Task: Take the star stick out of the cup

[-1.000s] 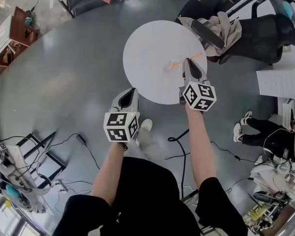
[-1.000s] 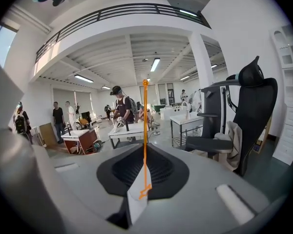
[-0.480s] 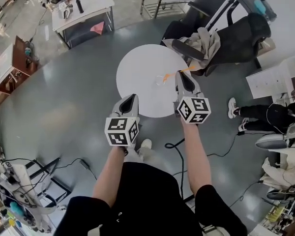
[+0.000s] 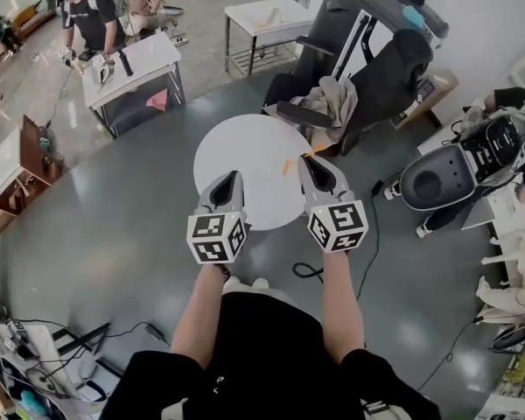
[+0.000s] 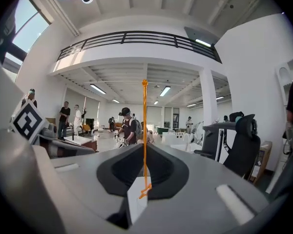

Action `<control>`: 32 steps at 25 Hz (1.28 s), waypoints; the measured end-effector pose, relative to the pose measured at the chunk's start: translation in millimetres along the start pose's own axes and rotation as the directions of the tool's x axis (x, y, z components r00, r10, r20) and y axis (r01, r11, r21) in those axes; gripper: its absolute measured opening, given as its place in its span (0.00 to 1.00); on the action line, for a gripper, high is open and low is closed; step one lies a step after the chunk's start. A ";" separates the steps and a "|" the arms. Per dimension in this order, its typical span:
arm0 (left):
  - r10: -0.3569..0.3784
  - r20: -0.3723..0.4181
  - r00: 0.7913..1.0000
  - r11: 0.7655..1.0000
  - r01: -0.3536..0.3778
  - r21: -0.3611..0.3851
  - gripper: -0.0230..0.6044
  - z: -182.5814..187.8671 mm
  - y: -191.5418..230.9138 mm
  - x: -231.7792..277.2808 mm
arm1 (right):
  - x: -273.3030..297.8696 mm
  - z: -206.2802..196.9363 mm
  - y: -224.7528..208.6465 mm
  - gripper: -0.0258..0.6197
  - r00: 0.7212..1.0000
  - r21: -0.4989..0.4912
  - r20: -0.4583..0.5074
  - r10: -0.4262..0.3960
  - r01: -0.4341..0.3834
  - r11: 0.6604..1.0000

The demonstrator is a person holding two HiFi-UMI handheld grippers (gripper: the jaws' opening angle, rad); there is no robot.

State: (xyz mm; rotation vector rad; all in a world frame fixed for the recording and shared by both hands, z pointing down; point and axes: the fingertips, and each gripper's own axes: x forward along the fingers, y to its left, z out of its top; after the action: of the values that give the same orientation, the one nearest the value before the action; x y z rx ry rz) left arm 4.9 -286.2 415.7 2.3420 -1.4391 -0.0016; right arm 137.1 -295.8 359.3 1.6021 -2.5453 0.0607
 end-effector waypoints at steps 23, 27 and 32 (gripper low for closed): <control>-0.041 0.063 0.997 0.994 0.034 0.103 0.04 25.6 -56.1 -13.9 | -88.2 13.9 6.5 0.07 0.999 0.174 0.041 0.033 -0.040 0.984; -0.036 0.062 0.997 0.992 0.028 0.123 0.04 25.8 -56.9 -16.3 | -87.1 9.8 6.7 0.07 0.998 0.177 0.048 0.036 -0.044 0.983; -0.031 0.060 0.998 0.991 0.023 0.134 0.04 26.5 -58.3 -15.8 | -82.7 5.0 10.1 0.07 0.998 0.178 0.044 0.053 -0.060 0.982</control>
State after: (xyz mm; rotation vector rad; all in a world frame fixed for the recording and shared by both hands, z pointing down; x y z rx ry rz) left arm 42.1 -258.1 369.1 2.4899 -1.4787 0.0148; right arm 162.9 -218.0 343.6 1.6054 -2.6830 0.2747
